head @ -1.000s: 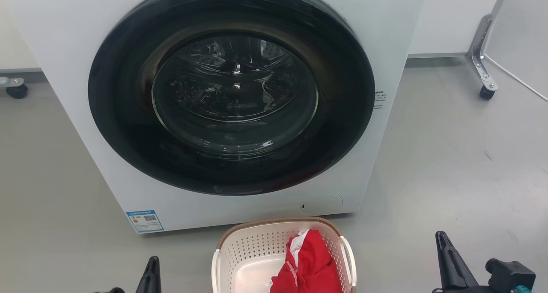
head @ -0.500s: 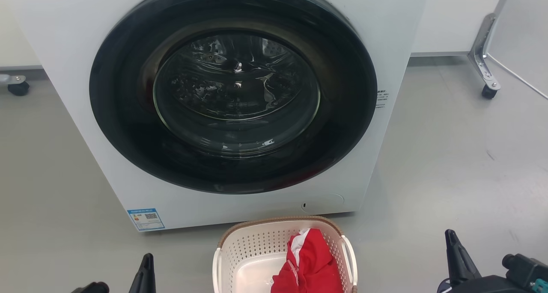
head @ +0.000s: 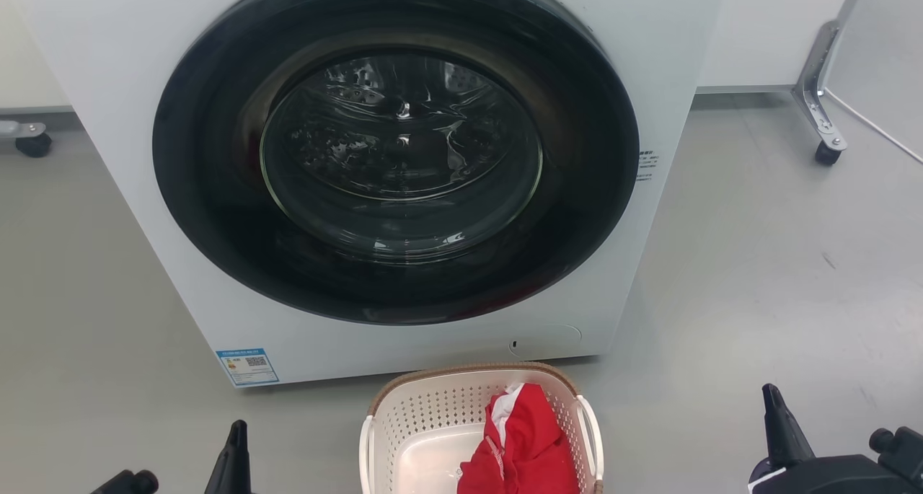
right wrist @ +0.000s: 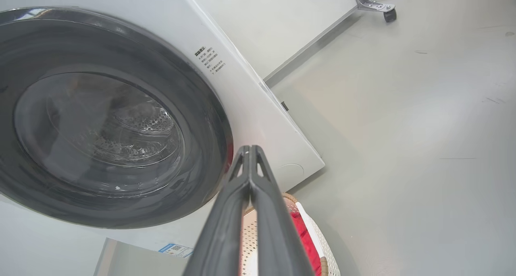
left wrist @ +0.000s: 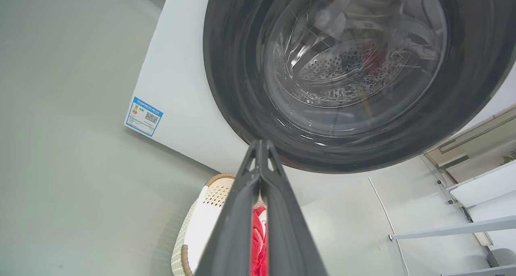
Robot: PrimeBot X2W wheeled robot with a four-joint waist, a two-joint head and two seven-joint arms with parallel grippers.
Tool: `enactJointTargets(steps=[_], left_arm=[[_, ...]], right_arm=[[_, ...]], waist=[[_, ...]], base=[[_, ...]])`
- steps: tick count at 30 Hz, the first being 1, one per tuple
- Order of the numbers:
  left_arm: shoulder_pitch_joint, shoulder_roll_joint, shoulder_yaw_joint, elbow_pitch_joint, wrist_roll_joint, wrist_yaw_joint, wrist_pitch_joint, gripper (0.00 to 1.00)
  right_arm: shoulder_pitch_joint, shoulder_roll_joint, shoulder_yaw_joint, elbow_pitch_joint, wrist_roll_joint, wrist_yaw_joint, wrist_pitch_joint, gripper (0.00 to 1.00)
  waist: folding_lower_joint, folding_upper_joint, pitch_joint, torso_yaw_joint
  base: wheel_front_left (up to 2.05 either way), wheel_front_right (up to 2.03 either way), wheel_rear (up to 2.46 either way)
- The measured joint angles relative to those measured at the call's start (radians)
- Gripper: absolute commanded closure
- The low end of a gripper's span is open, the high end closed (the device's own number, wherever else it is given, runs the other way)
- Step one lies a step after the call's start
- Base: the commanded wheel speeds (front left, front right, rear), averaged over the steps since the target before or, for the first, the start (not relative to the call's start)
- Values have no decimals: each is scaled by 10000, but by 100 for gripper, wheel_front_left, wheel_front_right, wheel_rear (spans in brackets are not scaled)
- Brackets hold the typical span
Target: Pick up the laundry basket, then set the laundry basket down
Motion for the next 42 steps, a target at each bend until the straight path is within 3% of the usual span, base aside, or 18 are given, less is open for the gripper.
enactJointTargets(steps=[42], left_arm=[[-1019, -322, 1223, 729, -5319, -1070, 1279, 100]], right_arm=[[-583, 918, -1985, 619, 5210, 1049, 1471, 100]], waist=[[0, 0, 144, 138]], base=[[0, 0, 0]])
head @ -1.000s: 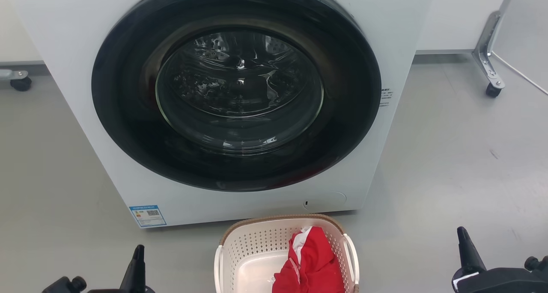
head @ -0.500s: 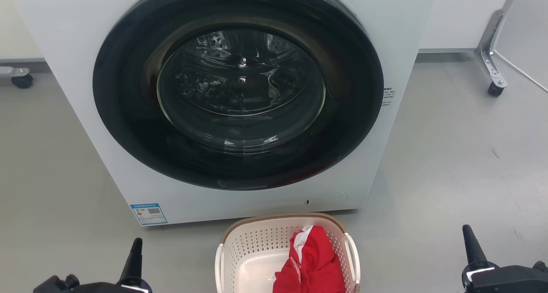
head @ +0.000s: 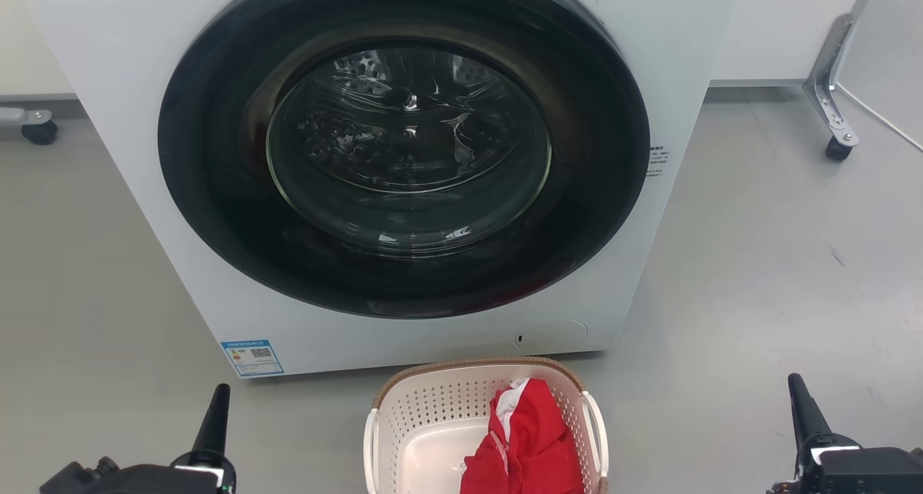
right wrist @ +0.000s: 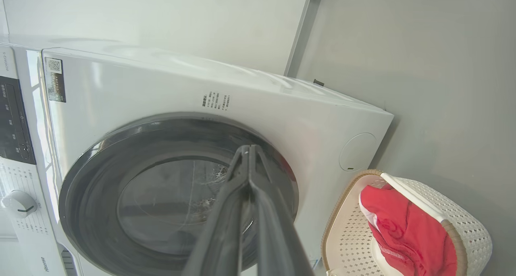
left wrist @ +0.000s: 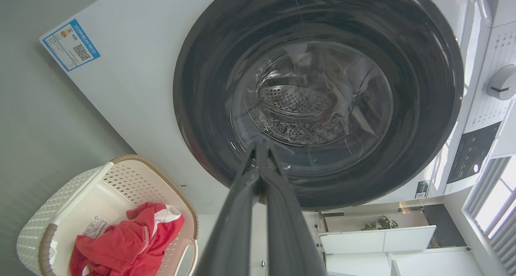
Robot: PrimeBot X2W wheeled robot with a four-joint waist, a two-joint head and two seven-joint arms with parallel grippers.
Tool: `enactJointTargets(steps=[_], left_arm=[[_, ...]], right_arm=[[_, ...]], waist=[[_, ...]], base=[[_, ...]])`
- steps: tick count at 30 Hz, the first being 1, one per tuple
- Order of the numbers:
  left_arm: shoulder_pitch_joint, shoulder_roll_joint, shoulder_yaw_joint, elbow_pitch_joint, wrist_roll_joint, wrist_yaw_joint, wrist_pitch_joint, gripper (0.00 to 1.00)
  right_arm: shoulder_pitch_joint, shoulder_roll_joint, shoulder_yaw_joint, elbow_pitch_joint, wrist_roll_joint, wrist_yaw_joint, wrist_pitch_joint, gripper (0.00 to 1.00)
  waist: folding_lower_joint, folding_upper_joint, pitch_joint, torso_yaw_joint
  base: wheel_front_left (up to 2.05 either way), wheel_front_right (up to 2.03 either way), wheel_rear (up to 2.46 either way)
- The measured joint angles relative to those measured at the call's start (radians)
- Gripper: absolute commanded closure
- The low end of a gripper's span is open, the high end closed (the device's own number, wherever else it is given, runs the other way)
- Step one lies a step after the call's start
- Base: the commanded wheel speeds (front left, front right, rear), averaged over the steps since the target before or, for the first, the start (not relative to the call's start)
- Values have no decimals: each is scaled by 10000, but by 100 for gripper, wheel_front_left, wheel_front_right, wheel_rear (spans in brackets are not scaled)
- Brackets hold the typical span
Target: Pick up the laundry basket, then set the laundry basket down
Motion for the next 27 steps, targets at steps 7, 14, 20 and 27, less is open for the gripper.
enactJointTargets(steps=[7, 14, 20, 27], left_arm=[[-118, -44, 196, 157, -888, -167, 221, 100], [-305, -127, 453, 265, -1906, -343, 445, 100], [-407, -153, 479, 280, -2146, -420, 485, 100], [-407, -155, 481, 282, -2148, -420, 485, 100]], right_arm=[[-170, 136, -330, 105, 836, 180, 244, 100], [-209, 318, -702, 226, 1850, 370, 512, 100], [-329, 349, -769, 255, 1998, 387, 581, 100], [-349, 351, -769, 257, 1998, 389, 581, 100]], waist=[[0, 0, 24, 23], [0, 0, 52, 49], [0, -1, 55, 52], [0, 0, 55, 52]], base=[[0, 0, 0], [0, 0, 0], [0, 0, 0], [0, 0, 0]])
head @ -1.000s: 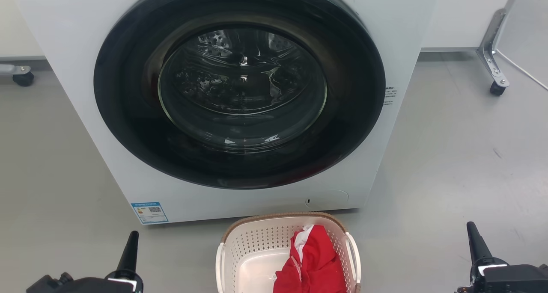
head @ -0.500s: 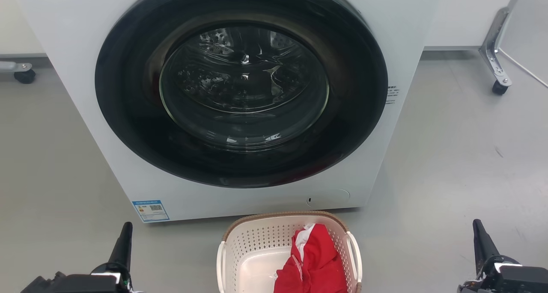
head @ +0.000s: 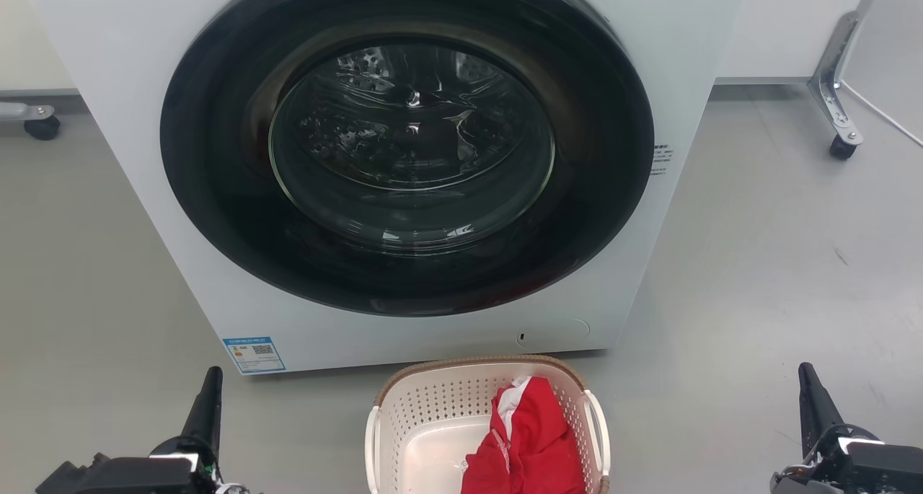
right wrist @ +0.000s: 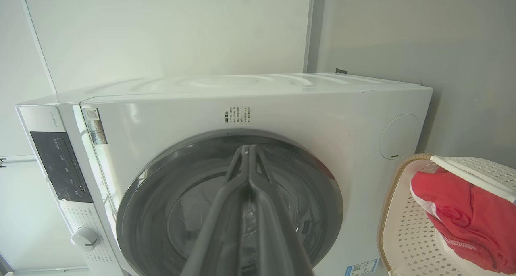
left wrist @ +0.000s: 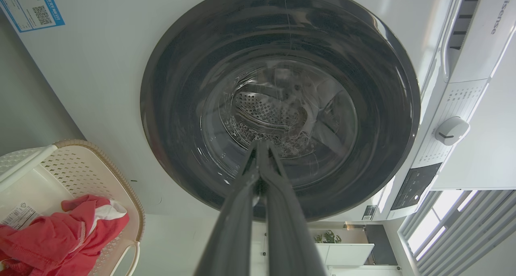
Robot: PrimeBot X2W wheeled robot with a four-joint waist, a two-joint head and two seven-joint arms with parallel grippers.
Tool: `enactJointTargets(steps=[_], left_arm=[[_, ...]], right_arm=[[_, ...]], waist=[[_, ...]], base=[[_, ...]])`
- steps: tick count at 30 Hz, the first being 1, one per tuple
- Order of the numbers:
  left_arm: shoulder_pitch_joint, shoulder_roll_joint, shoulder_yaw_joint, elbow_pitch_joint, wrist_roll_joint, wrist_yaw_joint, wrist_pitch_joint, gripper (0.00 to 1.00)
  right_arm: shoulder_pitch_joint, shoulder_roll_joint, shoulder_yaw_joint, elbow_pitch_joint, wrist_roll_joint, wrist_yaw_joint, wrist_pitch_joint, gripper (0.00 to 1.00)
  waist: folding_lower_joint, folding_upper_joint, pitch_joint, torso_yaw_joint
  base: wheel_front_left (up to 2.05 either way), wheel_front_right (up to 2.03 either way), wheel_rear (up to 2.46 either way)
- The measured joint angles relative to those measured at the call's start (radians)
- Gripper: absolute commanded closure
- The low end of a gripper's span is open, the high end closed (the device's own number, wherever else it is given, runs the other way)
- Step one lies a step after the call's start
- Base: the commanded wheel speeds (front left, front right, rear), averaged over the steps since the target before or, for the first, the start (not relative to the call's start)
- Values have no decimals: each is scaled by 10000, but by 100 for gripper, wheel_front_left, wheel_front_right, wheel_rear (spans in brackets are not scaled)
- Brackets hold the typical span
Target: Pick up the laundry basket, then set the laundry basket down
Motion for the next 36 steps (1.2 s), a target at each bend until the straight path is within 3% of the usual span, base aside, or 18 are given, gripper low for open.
enactJointTargets(steps=[36], left_arm=[[0, -2, 0, 12, -8, 0, 0, 100]], right_arm=[[0, 2, 0, 0, 2, 12, 0, 100]], waist=[[0, 0, -1, 0]], base=[[0, 0, 0]])
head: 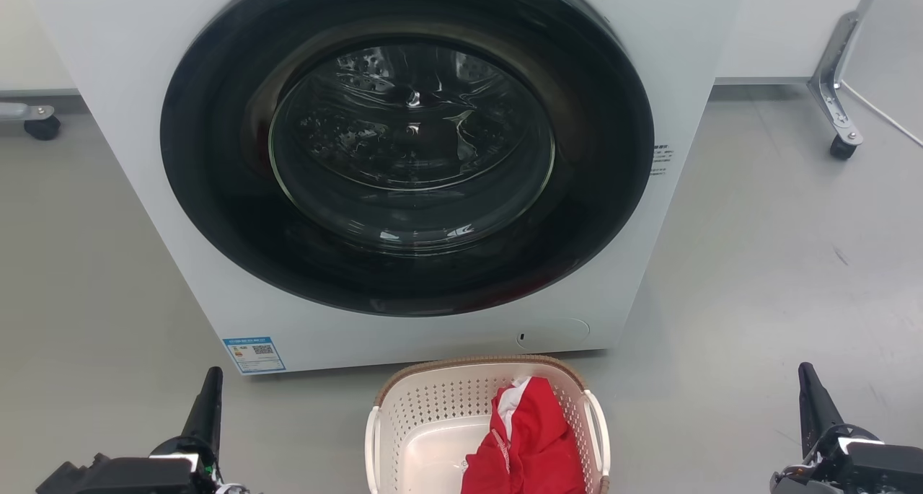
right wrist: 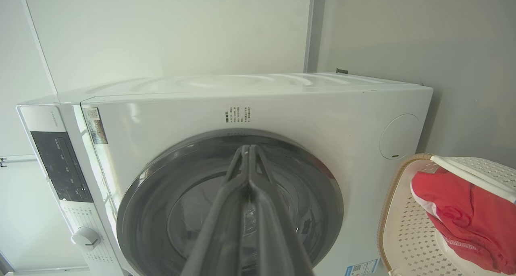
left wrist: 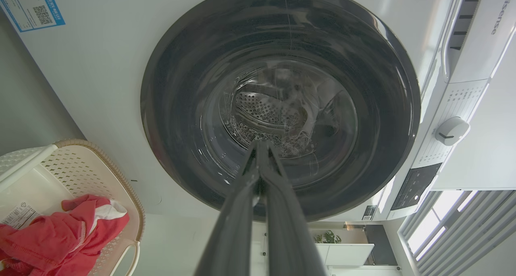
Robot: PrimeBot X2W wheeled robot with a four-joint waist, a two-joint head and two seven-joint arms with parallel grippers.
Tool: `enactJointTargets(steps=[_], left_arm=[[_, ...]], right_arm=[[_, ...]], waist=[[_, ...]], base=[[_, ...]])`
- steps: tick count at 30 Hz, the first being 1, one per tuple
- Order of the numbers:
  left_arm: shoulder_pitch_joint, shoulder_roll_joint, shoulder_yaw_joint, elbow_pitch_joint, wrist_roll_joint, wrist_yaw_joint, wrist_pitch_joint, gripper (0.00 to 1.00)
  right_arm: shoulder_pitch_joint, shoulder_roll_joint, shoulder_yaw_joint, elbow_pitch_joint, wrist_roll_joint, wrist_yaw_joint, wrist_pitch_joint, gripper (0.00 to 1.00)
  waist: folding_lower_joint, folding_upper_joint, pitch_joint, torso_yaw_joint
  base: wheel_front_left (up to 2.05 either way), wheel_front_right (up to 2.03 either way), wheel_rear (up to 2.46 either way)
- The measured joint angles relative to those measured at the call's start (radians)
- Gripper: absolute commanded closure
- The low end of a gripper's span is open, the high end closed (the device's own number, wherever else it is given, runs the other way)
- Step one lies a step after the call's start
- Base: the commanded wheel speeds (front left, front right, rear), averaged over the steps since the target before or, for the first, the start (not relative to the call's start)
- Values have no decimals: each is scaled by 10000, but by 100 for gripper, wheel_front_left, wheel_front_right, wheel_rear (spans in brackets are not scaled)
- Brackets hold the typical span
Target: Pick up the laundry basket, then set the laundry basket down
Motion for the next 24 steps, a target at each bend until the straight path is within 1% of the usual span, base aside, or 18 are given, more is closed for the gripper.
enactJointTargets(steps=[24], left_arm=[[0, 0, 0, 2, -2, 0, 0, 100]], right_arm=[[0, 0, 2, 0, 0, 0, 0, 100]], waist=[[0, 0, 0, 0]], base=[[0, 0, 0]])
